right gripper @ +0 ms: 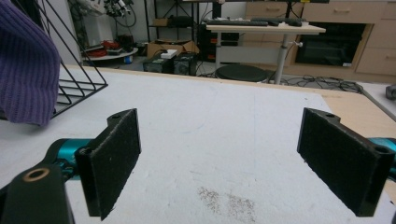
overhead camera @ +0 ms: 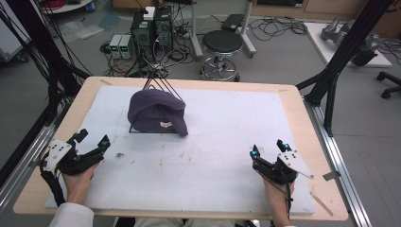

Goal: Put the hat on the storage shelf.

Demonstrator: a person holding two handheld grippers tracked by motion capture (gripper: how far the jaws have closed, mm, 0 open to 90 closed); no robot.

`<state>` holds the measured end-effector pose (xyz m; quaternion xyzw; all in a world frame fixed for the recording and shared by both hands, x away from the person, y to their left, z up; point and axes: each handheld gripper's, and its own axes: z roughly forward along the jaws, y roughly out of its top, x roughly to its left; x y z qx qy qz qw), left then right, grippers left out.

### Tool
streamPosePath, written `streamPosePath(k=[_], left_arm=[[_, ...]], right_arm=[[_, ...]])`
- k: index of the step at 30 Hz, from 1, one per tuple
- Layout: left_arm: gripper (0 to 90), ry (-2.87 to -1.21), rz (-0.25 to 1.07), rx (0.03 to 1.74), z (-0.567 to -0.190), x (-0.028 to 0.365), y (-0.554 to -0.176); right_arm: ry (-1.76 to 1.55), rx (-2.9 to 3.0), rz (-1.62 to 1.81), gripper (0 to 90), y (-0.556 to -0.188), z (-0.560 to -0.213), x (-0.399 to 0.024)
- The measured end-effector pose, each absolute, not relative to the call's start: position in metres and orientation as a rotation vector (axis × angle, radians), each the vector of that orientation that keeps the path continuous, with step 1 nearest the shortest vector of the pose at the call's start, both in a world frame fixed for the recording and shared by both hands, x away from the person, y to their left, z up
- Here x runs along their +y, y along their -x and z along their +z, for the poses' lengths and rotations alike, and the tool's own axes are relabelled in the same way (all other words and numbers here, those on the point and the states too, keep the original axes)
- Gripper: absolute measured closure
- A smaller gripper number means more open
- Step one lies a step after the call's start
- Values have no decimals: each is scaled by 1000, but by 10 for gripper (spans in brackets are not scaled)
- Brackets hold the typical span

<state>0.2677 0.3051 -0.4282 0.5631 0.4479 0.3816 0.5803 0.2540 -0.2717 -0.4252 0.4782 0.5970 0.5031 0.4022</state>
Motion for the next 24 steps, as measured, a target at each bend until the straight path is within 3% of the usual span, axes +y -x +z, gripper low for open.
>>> streamPosePath(k=[24], left_arm=[[163, -1338, 862, 1054, -435, 303, -267]], right_arm=[[-1238, 1510, 1276, 128, -253, -430, -273]])
